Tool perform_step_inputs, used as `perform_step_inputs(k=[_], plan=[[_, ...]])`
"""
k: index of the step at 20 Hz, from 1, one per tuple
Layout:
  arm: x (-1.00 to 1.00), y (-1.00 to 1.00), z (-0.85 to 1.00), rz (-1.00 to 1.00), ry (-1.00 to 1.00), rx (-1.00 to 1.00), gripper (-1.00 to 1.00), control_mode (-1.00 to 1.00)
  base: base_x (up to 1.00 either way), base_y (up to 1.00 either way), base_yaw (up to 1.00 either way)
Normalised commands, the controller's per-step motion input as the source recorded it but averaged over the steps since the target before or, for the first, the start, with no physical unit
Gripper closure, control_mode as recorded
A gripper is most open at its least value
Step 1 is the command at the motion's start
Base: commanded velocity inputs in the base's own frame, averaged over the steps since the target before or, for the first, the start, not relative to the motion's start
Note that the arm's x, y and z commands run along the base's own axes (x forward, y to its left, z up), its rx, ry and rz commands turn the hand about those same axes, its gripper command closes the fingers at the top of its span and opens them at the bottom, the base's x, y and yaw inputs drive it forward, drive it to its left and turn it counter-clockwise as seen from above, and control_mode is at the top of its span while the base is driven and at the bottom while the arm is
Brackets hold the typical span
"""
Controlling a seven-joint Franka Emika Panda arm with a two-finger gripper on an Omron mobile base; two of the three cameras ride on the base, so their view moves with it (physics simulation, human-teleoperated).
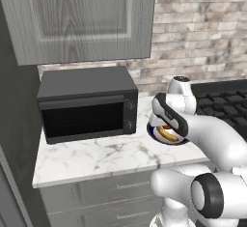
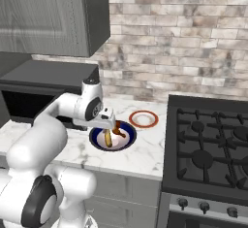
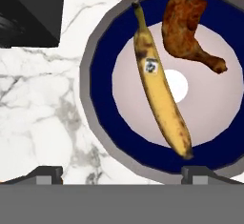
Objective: Remove the banana from the bowl and place it on the small plate. Then place the bowl with only the chicken drumstick in the microwave, close the door, and press the start button to microwave the chicken drumstick.
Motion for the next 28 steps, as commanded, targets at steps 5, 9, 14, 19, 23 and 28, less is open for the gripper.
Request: perform_step_inputs(k=[5, 9, 14, 19, 23, 28], plan=[[0.16, -0.08, -0.14, 0.0, 0.07, 0.0, -1.0, -1.0, 0.0, 0.0, 0.0], [0.1, -0.17, -0.13, 0.0, 0.0, 0.0, -1.0, -1.0, 0.0, 0.0, 0.0], [0.12, -0.06, -0.2, 0.01, 0.0, 0.0, -1.0, -1.0, 0.0, 0.0, 0.0], [0.15, 0.0, -0.31, 0.01, 0.0, 0.0, -1.0, -1.0, 0.0, 0.0, 0.0], [0.3, -0.11, -0.39, 0.04, 0.0, 0.0, -1.0, -1.0, 0.0, 0.0, 0.0], [0.46, -0.15, -0.4, 0.06, 0.0, 0.0, -1.0, -1.0, 0.0, 0.0, 0.0]])
